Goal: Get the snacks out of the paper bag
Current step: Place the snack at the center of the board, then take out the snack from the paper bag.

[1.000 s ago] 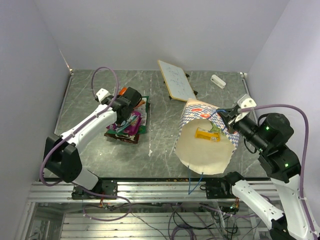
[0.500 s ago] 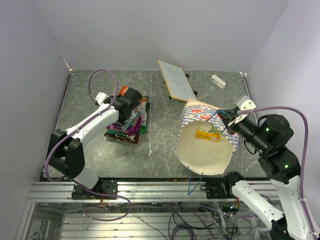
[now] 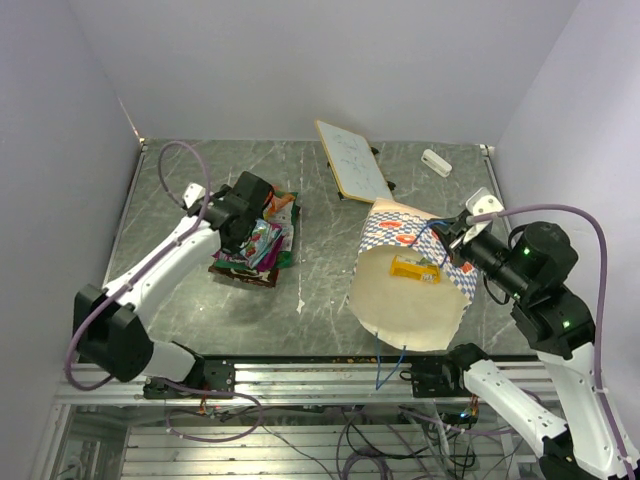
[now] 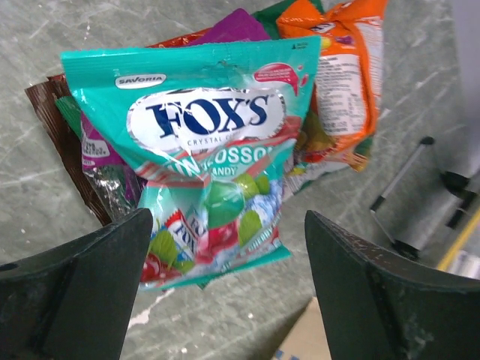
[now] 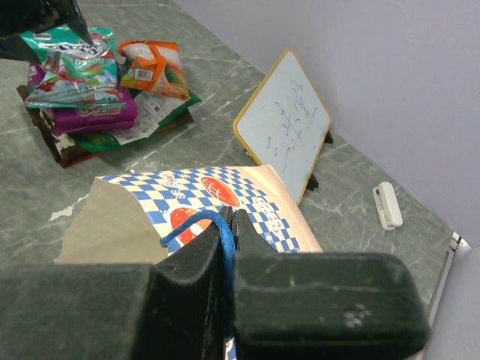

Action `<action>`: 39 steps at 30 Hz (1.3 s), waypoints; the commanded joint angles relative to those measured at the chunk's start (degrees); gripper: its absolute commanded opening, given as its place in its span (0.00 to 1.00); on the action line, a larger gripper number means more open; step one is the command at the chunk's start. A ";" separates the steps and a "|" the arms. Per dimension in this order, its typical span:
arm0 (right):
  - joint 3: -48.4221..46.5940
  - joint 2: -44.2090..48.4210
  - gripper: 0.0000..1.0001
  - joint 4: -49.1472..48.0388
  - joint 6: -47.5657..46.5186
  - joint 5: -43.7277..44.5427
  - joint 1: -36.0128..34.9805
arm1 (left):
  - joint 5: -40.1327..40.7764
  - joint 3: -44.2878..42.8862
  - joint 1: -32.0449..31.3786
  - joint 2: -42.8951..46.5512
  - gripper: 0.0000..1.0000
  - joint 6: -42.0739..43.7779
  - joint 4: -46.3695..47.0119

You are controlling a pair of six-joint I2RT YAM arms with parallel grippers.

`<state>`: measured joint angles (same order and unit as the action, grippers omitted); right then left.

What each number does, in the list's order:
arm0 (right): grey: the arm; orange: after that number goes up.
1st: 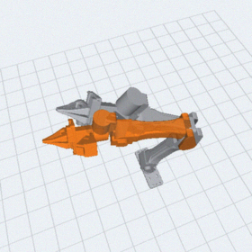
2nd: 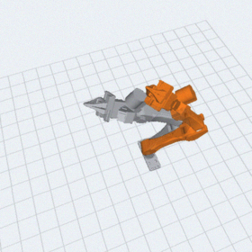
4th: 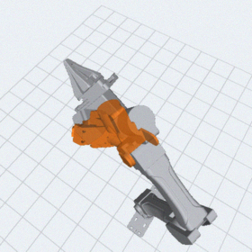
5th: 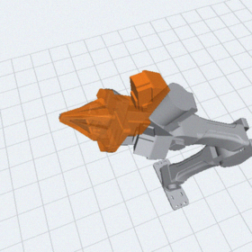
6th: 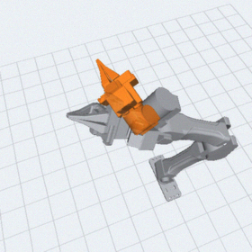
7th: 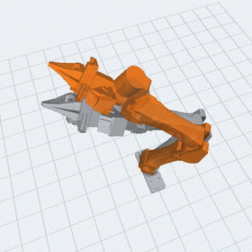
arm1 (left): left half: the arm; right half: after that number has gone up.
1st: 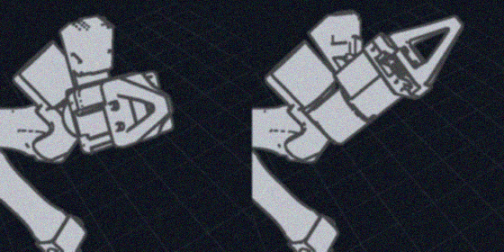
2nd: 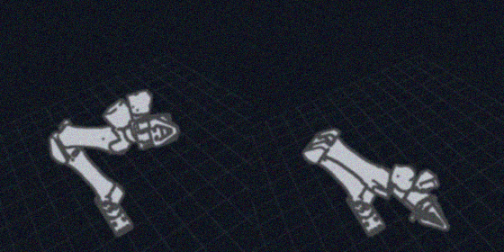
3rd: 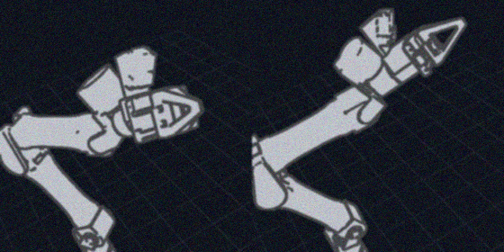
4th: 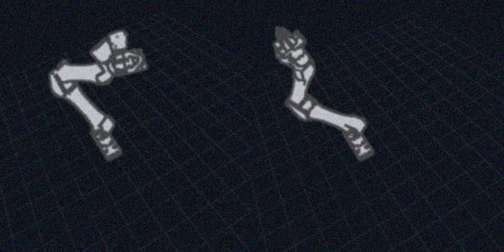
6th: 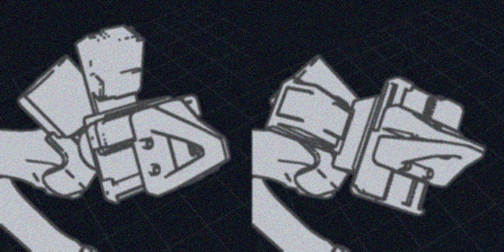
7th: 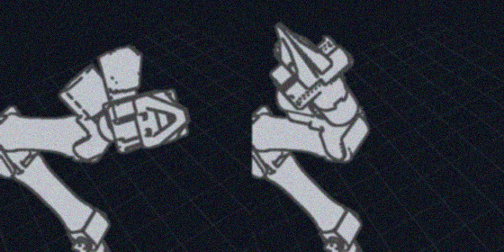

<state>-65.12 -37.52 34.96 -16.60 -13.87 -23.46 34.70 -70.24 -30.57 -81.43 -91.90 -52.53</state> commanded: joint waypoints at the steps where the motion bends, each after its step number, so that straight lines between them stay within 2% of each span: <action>1: 0.08 -0.40 0.00 -1.29 -0.47 -0.65 -0.07 | -2.77 1.41 0.35 5.80 0.95 1.33 0.31; 4: 0.04 -0.80 0.00 -1.28 -0.37 -0.81 -0.05 | -4.56 1.89 0.35 8.45 1.00 4.02 2.42; 9: -0.25 -1.28 0.00 -1.80 0.50 -0.61 -0.02 | -11.58 2.54 0.62 10.47 1.00 13.66 11.36; 18: 0.31 -1.94 0.00 -4.88 5.52 -0.40 -0.04 | -30.52 7.10 0.73 12.83 0.99 25.85 33.11; 22: 1.17 -2.89 0.00 -6.51 8.64 -4.52 -0.03 | -38.69 9.30 0.69 12.65 0.98 29.80 39.89; 25: 1.52 -4.57 0.00 -8.83 12.97 -8.19 -0.01 | -44.13 6.62 0.70 11.30 0.98 35.09 39.10; 31: 0.15 -9.35 0.00 -12.79 24.77 -9.40 0.00 | -51.86 0.13 0.68 10.15 0.96 47.75 30.13; 39: -1.05 -11.81 0.00 -14.30 28.61 -9.21 -0.06 | -59.20 8.86 0.70 19.45 0.94 54.95 32.99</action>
<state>-64.49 -49.67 24.12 7.92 -22.44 -23.46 -17.74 -64.69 -30.20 -65.93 -42.72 -20.40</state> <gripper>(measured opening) 0.003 0.949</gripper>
